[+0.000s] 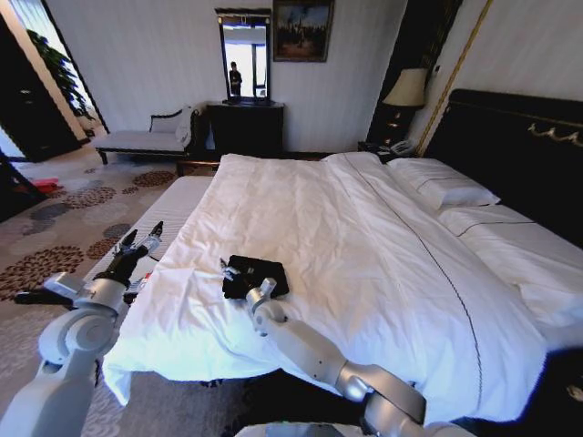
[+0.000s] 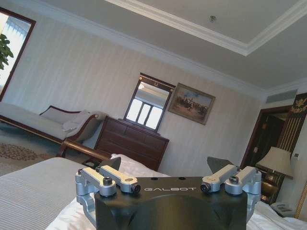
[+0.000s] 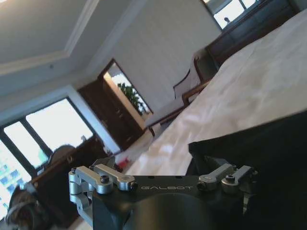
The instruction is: Fold the clothes on the bed.
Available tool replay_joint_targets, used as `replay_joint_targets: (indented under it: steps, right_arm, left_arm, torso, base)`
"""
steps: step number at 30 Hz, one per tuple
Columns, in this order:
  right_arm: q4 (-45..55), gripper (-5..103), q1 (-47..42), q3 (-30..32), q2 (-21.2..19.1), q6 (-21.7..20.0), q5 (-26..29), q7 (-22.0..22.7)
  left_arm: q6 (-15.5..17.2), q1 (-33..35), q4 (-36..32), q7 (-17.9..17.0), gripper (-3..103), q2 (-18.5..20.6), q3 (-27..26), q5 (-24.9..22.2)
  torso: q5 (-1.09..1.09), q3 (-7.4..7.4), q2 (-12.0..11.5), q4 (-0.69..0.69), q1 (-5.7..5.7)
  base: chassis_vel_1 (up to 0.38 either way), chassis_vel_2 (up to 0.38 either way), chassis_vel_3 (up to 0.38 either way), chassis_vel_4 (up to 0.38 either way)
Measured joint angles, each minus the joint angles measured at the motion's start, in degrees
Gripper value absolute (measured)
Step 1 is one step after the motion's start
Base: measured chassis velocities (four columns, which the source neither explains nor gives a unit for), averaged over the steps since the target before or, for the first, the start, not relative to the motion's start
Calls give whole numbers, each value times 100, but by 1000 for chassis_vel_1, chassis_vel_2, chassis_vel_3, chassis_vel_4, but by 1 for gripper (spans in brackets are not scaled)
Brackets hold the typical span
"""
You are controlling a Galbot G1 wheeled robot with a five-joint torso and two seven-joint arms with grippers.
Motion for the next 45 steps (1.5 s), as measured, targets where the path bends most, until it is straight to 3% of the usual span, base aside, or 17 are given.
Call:
replay_joint_targets:
  steps: [5, 10, 14, 16, 18, 21, 23, 25, 27, 30, 32, 35, 38, 39, 40, 41, 45]
  right_arm:
    - [-250, 100, 50, -27, 58, 2, -83, -145]
    - [499, 100, -33, -57, -283, 78, -79, -170]
    - [2275, 100, -296, 160, -1186, 76, 80, 89]
    - [2544, 100, -349, 265, -1355, 61, 110, 141]
    - [3016, 100, -495, 695, -1839, 76, -33, 197]
    - [3068, 100, -569, 913, -2095, 99, -201, 246]
    - [3163, 100, -901, 1521, -2654, 118, -638, 319]
    - [3213, 100, -1032, 1725, -2789, 114, -759, 330]
    - [3358, 100, -1386, 2225, -3032, 98, -1070, 376]
    - [3747, 100, -2317, 3638, -3328, 23, -1822, 432]
    - [3835, 100, -2478, 3871, -3364, 9, -1902, 435]
    - [4561, 100, -3734, 5294, -3389, -20, -2272, 619]
    - [4758, 100, -4110, 5629, -3313, -22, -2424, 699]
    - [5250, 100, -4992, 6365, -2982, -39, -2866, 813]
    - [5437, 100, -5297, 6604, -2778, -40, -3048, 820]
    - [5437, 100, -5297, 6604, -2778, -40, -3048, 820]
    - [6285, 100, -6397, 7224, -1877, -130, -3838, 781]
  left_arm:
    - [-3, 136, -52, 0, 100, -8, -125, -12]
    - [-13, 204, -48, 1, 100, -38, -171, -8]
    - [5, 270, 17, -22, 100, -81, -154, 59]
    - [31, 293, 45, -65, 100, -82, -145, 103]
    - [129, 375, 112, -194, 100, -64, -127, 167]
    - [176, 419, 156, -266, 100, -35, -114, 188]
    - [215, 502, 252, -323, 100, 28, -75, 415]
    - [215, 541, 267, -324, 100, 40, -61, 523]
    - [188, 648, 268, -299, 100, 39, -27, 775]
    - [-62, 1001, 155, -84, 100, -126, 141, 1424]
    - [-112, 1055, 133, -56, 100, -168, 179, 1510]
    - [-304, 1308, -102, -20, 100, -458, 394, 1736]
    - [-355, 1373, -216, -37, 100, -566, 451, 1800]
    - [-477, 1520, -486, -92, 100, -819, 613, 2060]
    - [-591, 1593, -593, -119, 100, -948, 701, 2229]
    - [-591, 1593, -593, -119, 100, -948, 701, 2229]
    - [-908, 1825, -782, -133, 100, -1489, 1010, 2988]
  torso:
    - [0, 0, 0, -2, 0]
    - [1, 0, -1, 2, 0]
    - [3, 0, 0, -2, 0]
    - [2, 0, 0, -3, 0]
    - [3, -1, 0, -2, -1]
    - [3, -1, 0, 1, 0]
    - [4, 0, 0, 1, 1]
    - [3, 0, 0, -2, 2]
    - [4, 0, 0, -5, 2]
    - [5, -1, 0, 1, 0]
    - [4, -1, 0, 1, 0]
    - [2, -1, 0, -2, 1]
    - [4, -1, 0, -2, 1]
    - [4, -2, 0, -5, 0]
    - [3, -2, 1, -3, -1]
    - [3, -2, 1, -3, -1]
    - [1, -2, 1, -2, -2]
  base:
    - [0, 0, 0, 0]
    - [0, 0, 0, 0]
    - [0, 0, 0, 0]
    - [0, 0, 0, 0]
    - [0, 0, 0, 0]
    - [0, 0, 0, 0]
    - [0, 0, 0, 0]
    - [0, 0, 0, 0]
    - [0, 0, 0, 0]
    - [0, 0, 0, 0]
    - [0, 0, 0, 0]
    - [0, 0, 0, 0]
    - [0, 0, 0, 0]
    - [0, 0, 0, 0]
    - [0, 0, 0, 0]
    - [0, 0, 0, 0]
    - [0, 0, 0, 0]
